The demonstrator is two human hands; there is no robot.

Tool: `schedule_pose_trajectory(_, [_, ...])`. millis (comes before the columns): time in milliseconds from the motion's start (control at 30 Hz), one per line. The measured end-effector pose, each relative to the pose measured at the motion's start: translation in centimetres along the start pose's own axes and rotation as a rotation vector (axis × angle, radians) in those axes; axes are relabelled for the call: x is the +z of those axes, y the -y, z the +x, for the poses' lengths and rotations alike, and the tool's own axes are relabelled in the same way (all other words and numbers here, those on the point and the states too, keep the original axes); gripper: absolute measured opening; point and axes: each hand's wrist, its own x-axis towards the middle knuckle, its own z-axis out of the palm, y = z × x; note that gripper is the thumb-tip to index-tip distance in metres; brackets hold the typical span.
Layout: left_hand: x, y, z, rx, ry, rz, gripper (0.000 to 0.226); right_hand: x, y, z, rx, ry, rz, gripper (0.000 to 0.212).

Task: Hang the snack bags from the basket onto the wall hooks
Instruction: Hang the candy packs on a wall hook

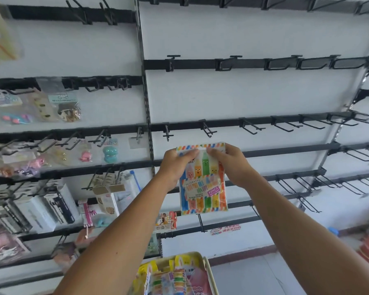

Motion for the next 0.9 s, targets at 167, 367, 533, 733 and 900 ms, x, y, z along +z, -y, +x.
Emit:
schedule_pose_trajectory(167, [2.1, 0.7, 1.8, -0.006, 0.034, 0.036, 0.025, -2.4, -1.0, 1.1, 0.026, -0.012, -0.032, 0.028])
schedule_pose_trajectory(367, [4.1, 1.4, 4.0, -0.02, -0.008, 0.087, 0.023, -4.7, -2.3, 4.1, 0.056, 0.028, -0.014, 0.03])
schedule_pose_trajectory(533, [8.8, 2.1, 6.3, -0.04, -0.003, 0.109, 0.029, -9.2, -3.6, 5.9, 0.057, -0.001, 0.0, 0.028])
schedule_pose_trajectory(733, [15.2, 2.6, 9.7, -0.077, 0.011, 0.095, 0.034, -15.6, -5.1, 8.3, 0.048, -0.053, 0.051, 0.024])
schedule_pose_trajectory(900, [19.3, 2.5, 12.9, -0.076, 0.0, 0.1, 0.031, -19.9, -6.1, 10.8, 0.041, -0.075, 0.099, 0.021])
